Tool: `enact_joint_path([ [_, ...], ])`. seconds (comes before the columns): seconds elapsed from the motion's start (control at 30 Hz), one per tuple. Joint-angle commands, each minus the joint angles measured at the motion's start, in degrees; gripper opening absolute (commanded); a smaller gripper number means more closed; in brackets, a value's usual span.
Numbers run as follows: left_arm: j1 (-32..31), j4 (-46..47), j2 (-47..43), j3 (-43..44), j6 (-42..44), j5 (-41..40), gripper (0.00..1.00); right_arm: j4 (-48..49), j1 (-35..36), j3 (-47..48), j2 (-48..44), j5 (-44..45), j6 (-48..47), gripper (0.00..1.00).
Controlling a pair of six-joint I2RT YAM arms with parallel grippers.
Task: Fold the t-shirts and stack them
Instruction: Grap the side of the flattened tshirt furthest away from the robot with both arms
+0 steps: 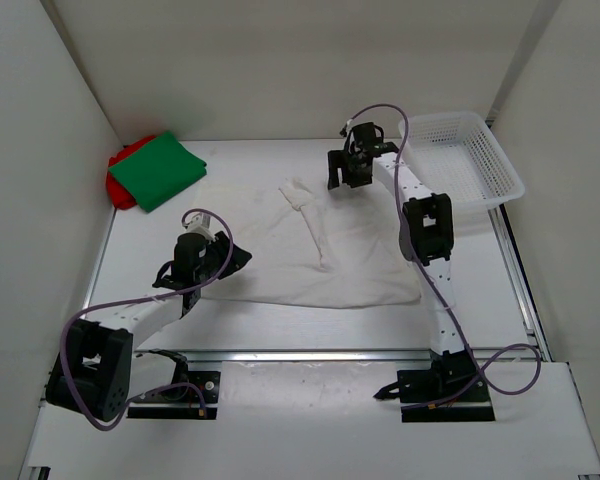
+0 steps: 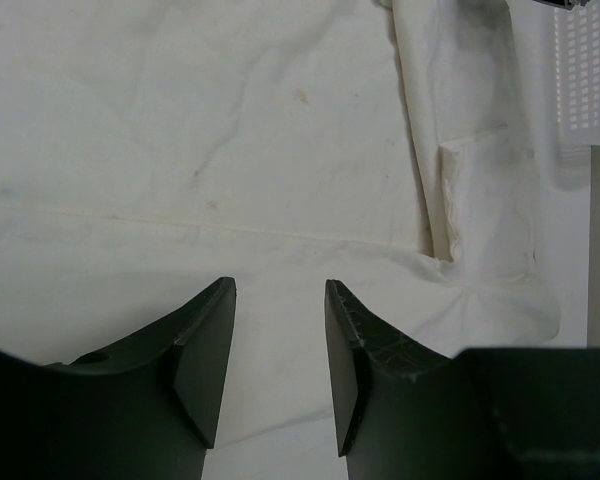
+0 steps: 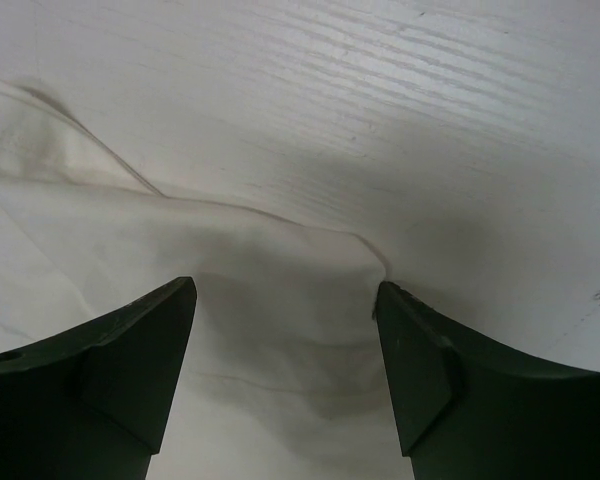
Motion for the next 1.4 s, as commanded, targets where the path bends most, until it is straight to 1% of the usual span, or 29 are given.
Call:
enact_joint_path([
  [0.0,-0.12,0.19,-1.78,-0.7,0.83,-0.11,0.51,1.63,-1.05,1.79,1.31,-0.74,0.77,0.71],
  [0.07,-0.29,0.54,-1.61,-1.05,0.57,-0.02,0.52,1.19,-0.7,3.02,1.05,0.13,0.42,0.71],
  [0.17,-0.73,0.72,-0.91,-0.96,0.83,-0.2,0.51,-0.38,-0.79,5.12,0.0,3.82,-0.37,0.7],
  [0.27,-0.3,1.16,0.23,-0.44,1.01,-0.2,0.52,1.45,-1.31,4.87,-1.85,4.44,-0.11,0.7],
  [0.3,-0.21,1.68,0.41,-0.61,0.92,0.06,0.51,1.98,-1.57,3.74,-2.2,4.09,-0.02,0.7],
  [0.37,-0.2,1.95,1.47,-0.18,1.09,-0.02,0.51,2.25,-1.49,2.06,-1.59,0.68,0.33,0.68],
  [0.5,-0.47,2.12,2.0,0.26,1.27,0.24,0.51,0.93,-1.41,2.41,1.92,-0.12,0.68,0.66],
  [0.53,-0.38,2.12,2.0,0.09,1.27,0.41,0.51,0.93,-1.23,2.84,2.63,-0.3,1.03,0.64],
  [0.6,-0.12,2.13,1.91,0.0,1.44,0.41,0.52,0.58,-0.96,3.81,3.59,-1.79,1.64,0.53],
  [0.67,-0.03,2.04,1.65,0.0,1.79,0.51,0.51,1.36,-1.31,3.99,3.77,-3.11,2.17,0.45],
  [0.73,0.15,2.12,1.82,-0.09,1.62,1.03,0.51,2.33,-1.4,3.72,3.51,-2.33,2.79,0.5],
  [0.77,0.06,2.04,1.73,-0.09,1.27,0.77,0.51,2.07,-1.49,4.07,3.43,-0.67,3.05,0.58],
  [0.8,-0.03,2.3,1.73,-0.09,1.53,0.59,0.51,2.24,-1.49,4.08,3.25,-0.31,2.79,0.61],
  [0.83,-0.12,2.13,1.65,-0.26,1.71,0.68,0.51,2.51,-1.58,3.99,3.42,-1.7,3.05,0.61],
  [0.87,-0.12,2.39,1.39,-0.35,1.79,0.85,0.51,2.68,-1.93,3.47,3.25,-2.75,3.05,0.53],
  [0.9,-0.2,2.21,1.99,-0.26,1.36,0.68,0.5,2.51,-2.1,3.55,3.16,-4.33,3.23,0.31],
  [0.93,-0.03,2.47,1.74,-0.35,1.27,0.68,0.52,2.42,-2.37,4.07,3.6,-5.48,3.49,0.22],
  [0.97,-0.03,2.48,1.91,-0.09,1.36,0.77,0.51,2.33,-2.63,4.6,3.6,-5.49,4.02,0.07],
  [1.0,0.14,2.39,1.74,-0.17,1.44,0.77,0.51,1.9,-2.37,4.78,4.04,-5.49,4.2,0.0],
  [1.1,0.41,1.86,1.39,-0.26,1.45,0.76,0.51,0.4,-2.28,6.18,2.46,-6.02,4.72,0.0],
  [1.17,0.41,1.43,1.12,0.0,1.53,0.77,0.51,-1.53,-2.37,5.92,-0.43,-5.84,3.24,0.0],
  [1.23,1.02,1.5,0.24,0.0,1.36,1.12,0.52,-4.25,-1.93,3.64,-4.3,-4.19,2.18,0.0],
  [1.27,1.37,1.6,0.41,-0.26,1.01,1.73,0.51,-4.69,-1.23,0.24,-7.62,-3.56,1.22,0.0],
  [1.3,1.46,1.86,0.15,-0.18,1.0,2.17,0.5,-4.26,-0.36,-4.49,-11.04,-1.9,0.6,0.01],
  [1.37,1.12,1.95,-0.38,-0.18,0.74,1.82,0.51,-3.64,2.37,-7.6,-14.83,7.04,0.15,0.0],
])
